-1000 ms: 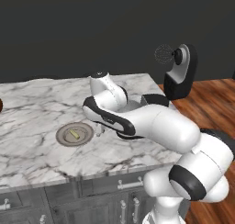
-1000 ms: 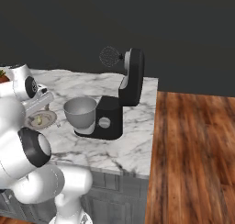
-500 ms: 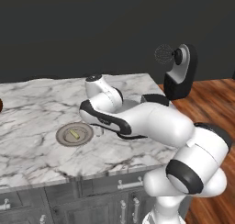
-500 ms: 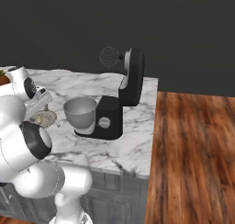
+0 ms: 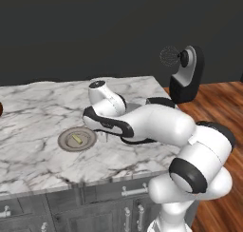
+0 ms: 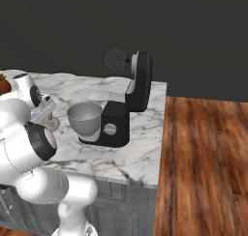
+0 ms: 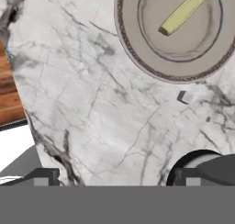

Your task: Add butter and sugar cubes to the stand mixer bowl and then turn on the stand mixer to begin making frosting.

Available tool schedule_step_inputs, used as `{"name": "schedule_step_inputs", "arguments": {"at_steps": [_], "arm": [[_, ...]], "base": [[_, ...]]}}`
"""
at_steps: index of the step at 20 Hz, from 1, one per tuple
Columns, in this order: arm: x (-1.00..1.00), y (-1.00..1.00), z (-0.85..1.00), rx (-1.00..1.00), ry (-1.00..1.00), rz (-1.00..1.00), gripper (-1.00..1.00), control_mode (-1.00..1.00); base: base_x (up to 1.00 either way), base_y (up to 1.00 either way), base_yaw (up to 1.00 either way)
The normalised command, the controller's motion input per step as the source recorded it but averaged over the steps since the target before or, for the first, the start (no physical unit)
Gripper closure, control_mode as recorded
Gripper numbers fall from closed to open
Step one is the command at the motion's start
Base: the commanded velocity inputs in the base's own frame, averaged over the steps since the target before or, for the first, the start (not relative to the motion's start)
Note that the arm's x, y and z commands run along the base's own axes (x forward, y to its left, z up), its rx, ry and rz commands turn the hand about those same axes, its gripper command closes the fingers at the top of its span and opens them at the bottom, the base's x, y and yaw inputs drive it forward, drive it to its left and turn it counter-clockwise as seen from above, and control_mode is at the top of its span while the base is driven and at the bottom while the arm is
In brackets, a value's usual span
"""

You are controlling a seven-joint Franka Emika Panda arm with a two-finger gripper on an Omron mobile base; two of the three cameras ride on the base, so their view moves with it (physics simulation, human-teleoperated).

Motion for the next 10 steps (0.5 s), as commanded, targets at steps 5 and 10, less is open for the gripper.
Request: {"name": "schedule_step_inputs", "arguments": {"at_steps": [5, 10], "arm": [[0.06, 0.00, -0.25, 0.00, 0.00, 0.04, -1.00, -1.00], [0.16, -0.07, -0.21, 0.00, 0.00, 0.01, -1.00, -1.00]], "base": [[0.00, 0.00, 0.00], [0.00, 0.00, 0.00]]}}
